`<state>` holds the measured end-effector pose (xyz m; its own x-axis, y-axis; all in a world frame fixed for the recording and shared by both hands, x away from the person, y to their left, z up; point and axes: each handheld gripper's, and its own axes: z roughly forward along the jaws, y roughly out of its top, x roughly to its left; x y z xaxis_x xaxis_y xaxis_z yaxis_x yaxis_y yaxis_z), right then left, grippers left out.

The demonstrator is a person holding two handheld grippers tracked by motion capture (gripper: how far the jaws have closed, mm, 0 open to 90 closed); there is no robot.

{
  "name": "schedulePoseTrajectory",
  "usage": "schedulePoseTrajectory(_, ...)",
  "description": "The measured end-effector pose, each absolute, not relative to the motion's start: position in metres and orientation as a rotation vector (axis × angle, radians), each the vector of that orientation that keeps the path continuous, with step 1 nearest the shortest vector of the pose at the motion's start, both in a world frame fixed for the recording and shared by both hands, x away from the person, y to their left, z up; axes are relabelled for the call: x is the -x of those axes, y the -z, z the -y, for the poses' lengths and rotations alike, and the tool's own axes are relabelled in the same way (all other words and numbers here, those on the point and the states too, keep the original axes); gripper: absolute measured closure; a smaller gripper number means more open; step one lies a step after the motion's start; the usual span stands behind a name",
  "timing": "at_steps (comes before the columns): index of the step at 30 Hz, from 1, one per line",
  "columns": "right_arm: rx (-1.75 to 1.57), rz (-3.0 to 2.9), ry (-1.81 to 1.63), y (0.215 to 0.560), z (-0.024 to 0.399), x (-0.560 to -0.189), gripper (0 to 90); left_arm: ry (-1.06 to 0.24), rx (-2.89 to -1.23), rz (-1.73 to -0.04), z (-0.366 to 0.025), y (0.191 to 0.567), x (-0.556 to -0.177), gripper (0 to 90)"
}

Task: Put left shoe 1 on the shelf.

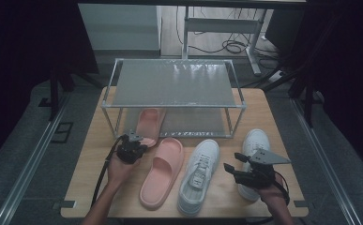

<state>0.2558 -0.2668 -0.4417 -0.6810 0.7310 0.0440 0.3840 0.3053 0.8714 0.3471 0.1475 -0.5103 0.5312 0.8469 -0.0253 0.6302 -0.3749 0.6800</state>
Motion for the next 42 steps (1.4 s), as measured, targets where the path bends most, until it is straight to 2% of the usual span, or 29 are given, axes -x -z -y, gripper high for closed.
schedulePoseTrajectory(13, -1.001, -2.215, -1.331, 0.442, 0.268, -0.256, 40.2, -0.464, -2.090, -1.205, -0.132, 0.514, -0.377, 90.0)
schedulePoseTrajectory(19, -1.002, -2.221, -1.325, 0.442, 0.267, -0.257, 40.3, -0.472, -2.068, -1.220, -0.127, 0.517, -0.385, 90.0)
schedulePoseTrajectory(22, -1.001, -2.219, -1.326, 0.443, 0.267, -0.257, 40.3, -0.476, -2.070, -1.217, -0.123, 0.518, -0.388, 87.3)
schedulePoseTrajectory(28, -0.999, -2.221, -1.326, 0.443, 0.267, -0.257, 40.3, -0.486, -2.056, -1.225, -0.121, 0.520, -0.389, 89.5)
schedulePoseTrajectory(33, -0.999, -2.220, -1.328, 0.442, 0.267, -0.256, 40.3, -0.487, -2.040, -1.216, -0.124, 0.517, -0.381, 90.0)
schedulePoseTrajectory(42, -0.999, -2.221, -1.326, 0.442, 0.267, -0.256, 40.3, -0.432, -1.944, -1.162, -0.137, 0.498, -0.329, 89.9)
